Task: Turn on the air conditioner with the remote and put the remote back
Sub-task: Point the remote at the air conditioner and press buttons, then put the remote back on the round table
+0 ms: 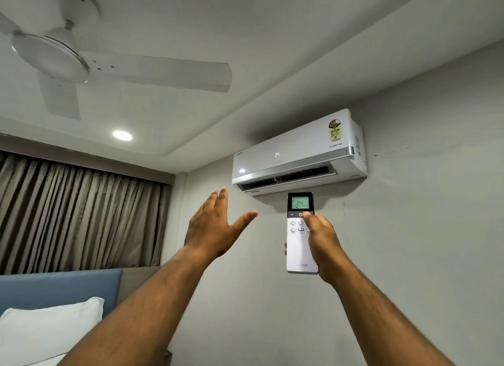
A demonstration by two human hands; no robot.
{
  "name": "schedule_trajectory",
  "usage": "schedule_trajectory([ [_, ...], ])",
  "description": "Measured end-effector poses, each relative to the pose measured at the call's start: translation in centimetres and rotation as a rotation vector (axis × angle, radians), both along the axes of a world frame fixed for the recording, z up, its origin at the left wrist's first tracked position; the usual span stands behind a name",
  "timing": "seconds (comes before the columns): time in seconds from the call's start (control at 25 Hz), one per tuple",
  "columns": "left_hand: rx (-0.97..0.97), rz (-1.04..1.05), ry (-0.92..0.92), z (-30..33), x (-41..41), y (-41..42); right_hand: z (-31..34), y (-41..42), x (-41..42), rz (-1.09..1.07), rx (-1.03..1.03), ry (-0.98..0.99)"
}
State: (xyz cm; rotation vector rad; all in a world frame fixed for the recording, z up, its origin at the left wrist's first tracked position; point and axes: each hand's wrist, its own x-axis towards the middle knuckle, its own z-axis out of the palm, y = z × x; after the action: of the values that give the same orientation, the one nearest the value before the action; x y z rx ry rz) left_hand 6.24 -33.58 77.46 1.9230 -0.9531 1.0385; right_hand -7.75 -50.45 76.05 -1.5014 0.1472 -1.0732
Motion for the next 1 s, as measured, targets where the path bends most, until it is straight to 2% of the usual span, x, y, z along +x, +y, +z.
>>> schedule_trajectory([
  [0.12, -0.151, -0.128, 0.22, 0.0, 0.3, 1.1, -0.2, 1.3, 1.2, -0.032, -0.011, 0.013],
  [0.28, -0.272, -0.319, 0.425, -1.0, 0.4, 3.6, -0.9, 4.7, 3.8, 0.059, 0.004, 0.035],
  [0.52, -0.289, -0.442, 0.61, -4.2, -0.5, 8.2, -2.7, 12.0, 8.9, 0.255, -0.041, 0.078],
  [0.8, -0.314, -0.282, 0.809, -10.4, 1.2, 17.6, -8.2, 20.7, 13.4, 0.553, 0.04, 0.2],
  [1.0, -0.36, -0.078, 0.966, -18.7, 2.5, 24.0, -17.8, 26.3, 16.1, 0.671, 0.128, 0.338],
])
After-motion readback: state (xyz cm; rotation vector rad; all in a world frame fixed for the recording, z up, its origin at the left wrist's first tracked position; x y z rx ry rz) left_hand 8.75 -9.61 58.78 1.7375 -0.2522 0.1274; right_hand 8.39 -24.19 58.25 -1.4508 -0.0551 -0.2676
